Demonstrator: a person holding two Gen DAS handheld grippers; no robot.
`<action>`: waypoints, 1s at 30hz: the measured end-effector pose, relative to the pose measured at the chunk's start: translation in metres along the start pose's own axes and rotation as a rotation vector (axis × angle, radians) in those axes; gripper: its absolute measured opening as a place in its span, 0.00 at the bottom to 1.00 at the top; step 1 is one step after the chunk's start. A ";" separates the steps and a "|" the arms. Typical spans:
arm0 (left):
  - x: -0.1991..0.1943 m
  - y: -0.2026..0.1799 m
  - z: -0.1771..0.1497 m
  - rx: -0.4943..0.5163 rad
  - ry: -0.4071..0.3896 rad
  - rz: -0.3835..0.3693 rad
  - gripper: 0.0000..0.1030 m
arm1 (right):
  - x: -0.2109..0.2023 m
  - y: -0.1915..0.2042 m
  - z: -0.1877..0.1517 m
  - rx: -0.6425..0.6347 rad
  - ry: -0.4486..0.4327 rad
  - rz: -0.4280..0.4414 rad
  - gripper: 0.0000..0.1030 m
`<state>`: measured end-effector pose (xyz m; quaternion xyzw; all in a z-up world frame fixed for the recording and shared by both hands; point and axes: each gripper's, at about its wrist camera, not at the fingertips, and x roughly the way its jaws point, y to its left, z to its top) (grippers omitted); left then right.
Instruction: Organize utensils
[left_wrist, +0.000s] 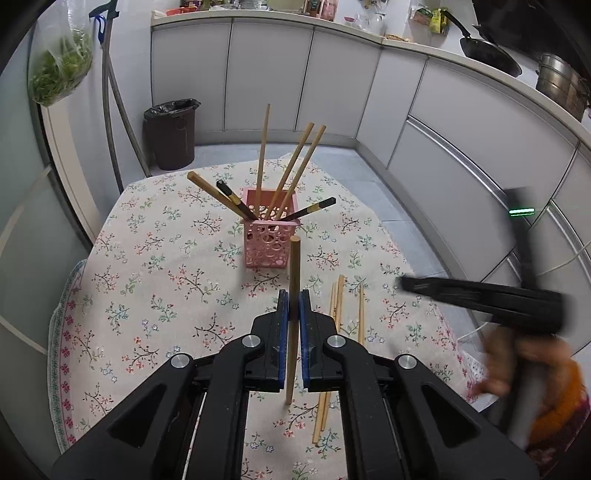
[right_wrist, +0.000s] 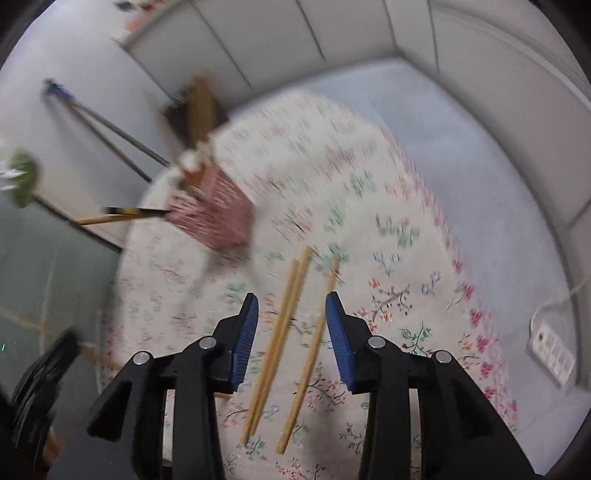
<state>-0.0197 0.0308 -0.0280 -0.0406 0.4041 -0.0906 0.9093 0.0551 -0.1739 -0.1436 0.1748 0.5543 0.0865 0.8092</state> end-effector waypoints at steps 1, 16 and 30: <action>0.000 -0.001 0.000 0.002 -0.001 -0.003 0.05 | 0.022 -0.005 0.006 0.022 0.038 -0.025 0.38; 0.003 0.010 0.005 -0.007 -0.004 -0.026 0.05 | 0.101 -0.021 0.020 0.096 0.107 -0.144 0.05; -0.032 -0.001 0.018 0.002 -0.103 -0.023 0.05 | -0.079 0.011 -0.019 -0.081 -0.242 0.041 0.05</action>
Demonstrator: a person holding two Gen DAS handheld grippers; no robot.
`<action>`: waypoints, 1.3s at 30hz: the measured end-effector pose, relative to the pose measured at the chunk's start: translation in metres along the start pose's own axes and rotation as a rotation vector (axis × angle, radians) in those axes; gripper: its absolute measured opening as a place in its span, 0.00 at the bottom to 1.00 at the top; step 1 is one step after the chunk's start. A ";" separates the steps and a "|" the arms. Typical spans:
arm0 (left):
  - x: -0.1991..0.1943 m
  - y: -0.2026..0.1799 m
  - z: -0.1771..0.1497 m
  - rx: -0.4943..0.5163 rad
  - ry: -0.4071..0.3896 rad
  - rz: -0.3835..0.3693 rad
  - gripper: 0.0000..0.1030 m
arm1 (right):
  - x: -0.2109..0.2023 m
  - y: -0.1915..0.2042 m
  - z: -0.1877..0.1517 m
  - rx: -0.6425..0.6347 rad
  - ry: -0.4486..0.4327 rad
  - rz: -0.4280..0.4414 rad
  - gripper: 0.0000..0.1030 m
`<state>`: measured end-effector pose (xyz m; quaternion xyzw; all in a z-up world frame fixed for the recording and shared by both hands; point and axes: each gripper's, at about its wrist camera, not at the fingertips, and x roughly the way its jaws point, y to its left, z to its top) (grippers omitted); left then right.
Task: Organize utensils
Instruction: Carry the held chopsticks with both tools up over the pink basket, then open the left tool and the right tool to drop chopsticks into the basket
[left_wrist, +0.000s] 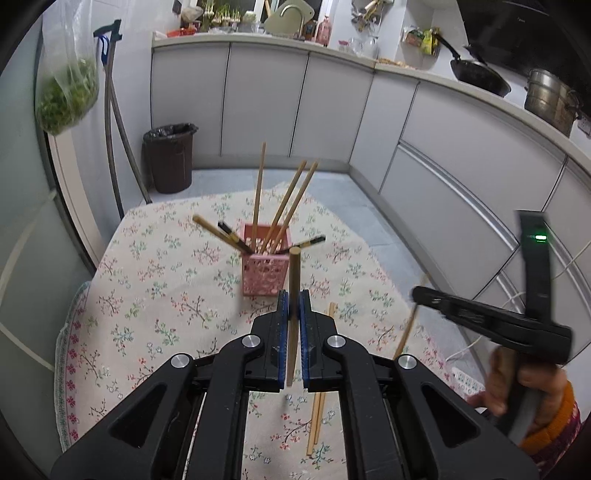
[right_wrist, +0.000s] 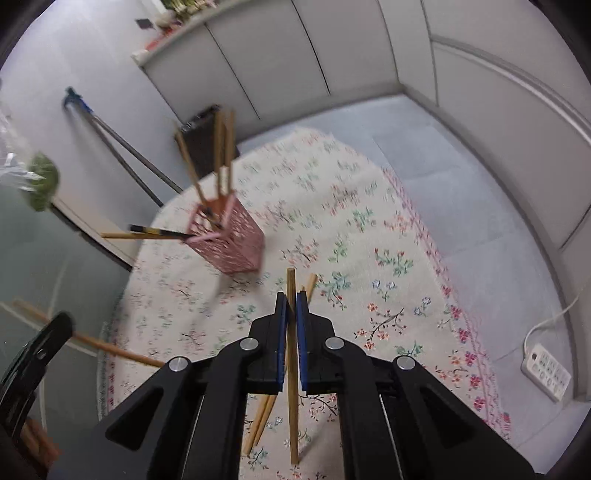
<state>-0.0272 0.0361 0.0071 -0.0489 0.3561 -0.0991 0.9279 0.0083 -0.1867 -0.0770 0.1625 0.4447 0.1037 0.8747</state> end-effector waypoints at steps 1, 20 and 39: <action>-0.002 -0.001 0.002 -0.001 -0.006 -0.002 0.05 | -0.011 0.001 0.004 -0.008 -0.023 0.004 0.05; -0.019 -0.003 0.125 -0.012 -0.227 0.007 0.05 | -0.109 0.036 0.114 -0.061 -0.352 0.090 0.05; 0.023 0.071 0.112 -0.276 -0.254 0.079 0.30 | -0.055 0.081 0.156 -0.104 -0.327 0.151 0.05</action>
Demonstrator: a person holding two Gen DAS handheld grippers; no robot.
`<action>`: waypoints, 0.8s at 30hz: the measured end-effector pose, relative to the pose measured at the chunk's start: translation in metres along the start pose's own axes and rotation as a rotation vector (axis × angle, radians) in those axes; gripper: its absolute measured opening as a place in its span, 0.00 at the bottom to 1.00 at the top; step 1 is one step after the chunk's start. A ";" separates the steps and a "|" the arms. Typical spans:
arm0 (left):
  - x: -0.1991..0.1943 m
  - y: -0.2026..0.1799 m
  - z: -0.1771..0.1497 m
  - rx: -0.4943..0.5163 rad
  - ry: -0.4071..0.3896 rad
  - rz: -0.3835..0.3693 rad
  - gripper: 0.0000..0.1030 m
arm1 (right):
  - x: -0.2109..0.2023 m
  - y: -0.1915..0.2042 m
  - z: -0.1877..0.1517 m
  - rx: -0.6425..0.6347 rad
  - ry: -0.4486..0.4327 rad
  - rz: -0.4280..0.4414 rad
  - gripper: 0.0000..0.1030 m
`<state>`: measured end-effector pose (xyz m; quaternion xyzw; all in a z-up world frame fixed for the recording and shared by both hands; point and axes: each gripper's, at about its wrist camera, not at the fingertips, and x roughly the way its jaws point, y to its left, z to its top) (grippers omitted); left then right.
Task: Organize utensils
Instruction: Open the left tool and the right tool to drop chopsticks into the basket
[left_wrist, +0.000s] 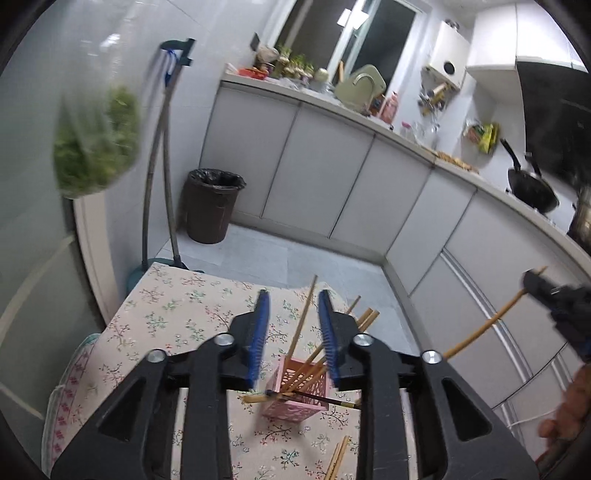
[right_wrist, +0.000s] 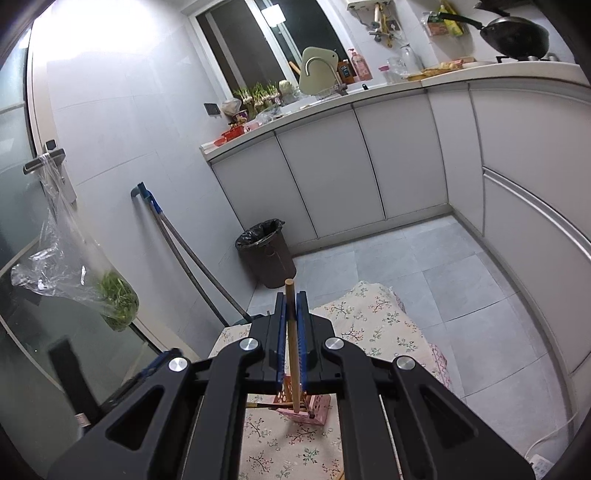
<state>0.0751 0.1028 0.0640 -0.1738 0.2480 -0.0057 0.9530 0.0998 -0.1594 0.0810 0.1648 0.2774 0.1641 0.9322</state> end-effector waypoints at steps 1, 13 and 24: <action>-0.004 0.003 0.001 -0.010 -0.007 -0.002 0.30 | 0.007 0.003 -0.001 -0.005 0.007 0.000 0.05; 0.004 0.015 -0.001 -0.003 0.033 0.021 0.31 | 0.096 0.026 -0.040 -0.062 0.125 -0.024 0.10; -0.006 -0.017 -0.026 0.101 0.072 -0.010 0.53 | 0.052 -0.004 -0.088 -0.115 0.137 -0.135 0.47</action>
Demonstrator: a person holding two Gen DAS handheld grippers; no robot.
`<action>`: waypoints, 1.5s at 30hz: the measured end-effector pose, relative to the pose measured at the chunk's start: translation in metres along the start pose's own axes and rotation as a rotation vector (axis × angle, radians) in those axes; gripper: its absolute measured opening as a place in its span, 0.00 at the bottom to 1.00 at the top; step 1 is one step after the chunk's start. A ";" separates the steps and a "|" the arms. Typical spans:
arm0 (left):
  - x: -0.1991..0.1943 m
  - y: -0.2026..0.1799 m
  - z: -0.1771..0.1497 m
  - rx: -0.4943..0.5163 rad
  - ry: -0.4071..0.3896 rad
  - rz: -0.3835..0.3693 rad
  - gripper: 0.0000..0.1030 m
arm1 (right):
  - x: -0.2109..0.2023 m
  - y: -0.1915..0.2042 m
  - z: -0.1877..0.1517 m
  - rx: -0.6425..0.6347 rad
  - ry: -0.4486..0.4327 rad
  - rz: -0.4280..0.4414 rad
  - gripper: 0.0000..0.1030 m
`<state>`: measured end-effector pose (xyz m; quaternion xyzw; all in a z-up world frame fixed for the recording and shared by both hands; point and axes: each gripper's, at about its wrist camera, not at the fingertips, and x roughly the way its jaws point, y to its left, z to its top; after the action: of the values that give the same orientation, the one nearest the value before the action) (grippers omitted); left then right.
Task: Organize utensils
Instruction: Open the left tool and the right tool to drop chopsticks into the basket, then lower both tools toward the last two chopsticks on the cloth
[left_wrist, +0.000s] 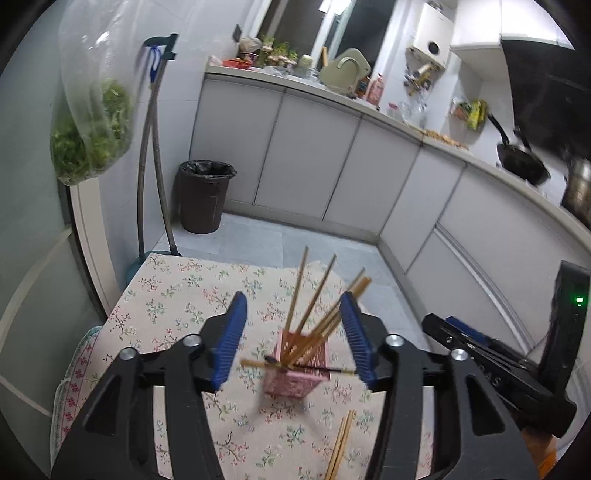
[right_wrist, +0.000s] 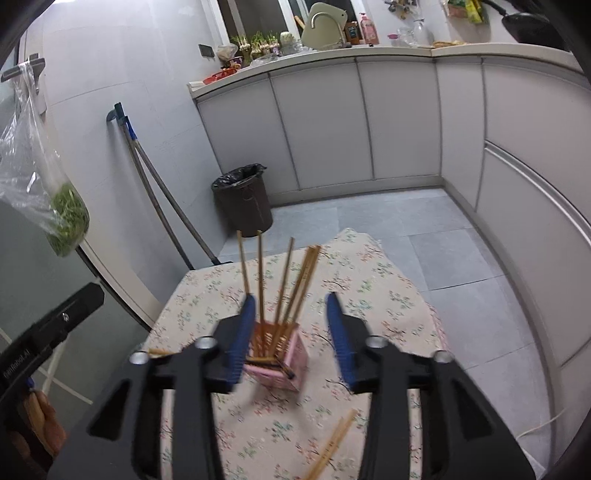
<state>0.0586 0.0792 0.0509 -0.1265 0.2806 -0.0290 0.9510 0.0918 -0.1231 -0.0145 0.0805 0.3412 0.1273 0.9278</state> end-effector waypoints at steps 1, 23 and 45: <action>0.001 -0.004 -0.004 0.013 0.009 0.003 0.54 | -0.003 -0.003 -0.006 -0.008 0.000 -0.020 0.50; 0.064 -0.042 -0.083 0.139 0.330 -0.030 0.93 | -0.004 -0.100 -0.094 0.185 0.160 -0.247 0.94; 0.203 -0.051 -0.174 0.062 0.832 0.064 0.93 | 0.020 -0.152 -0.131 0.488 0.404 -0.121 0.94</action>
<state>0.1356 -0.0344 -0.1843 -0.0664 0.6437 -0.0565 0.7603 0.0490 -0.2544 -0.1614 0.2534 0.5430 -0.0002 0.8006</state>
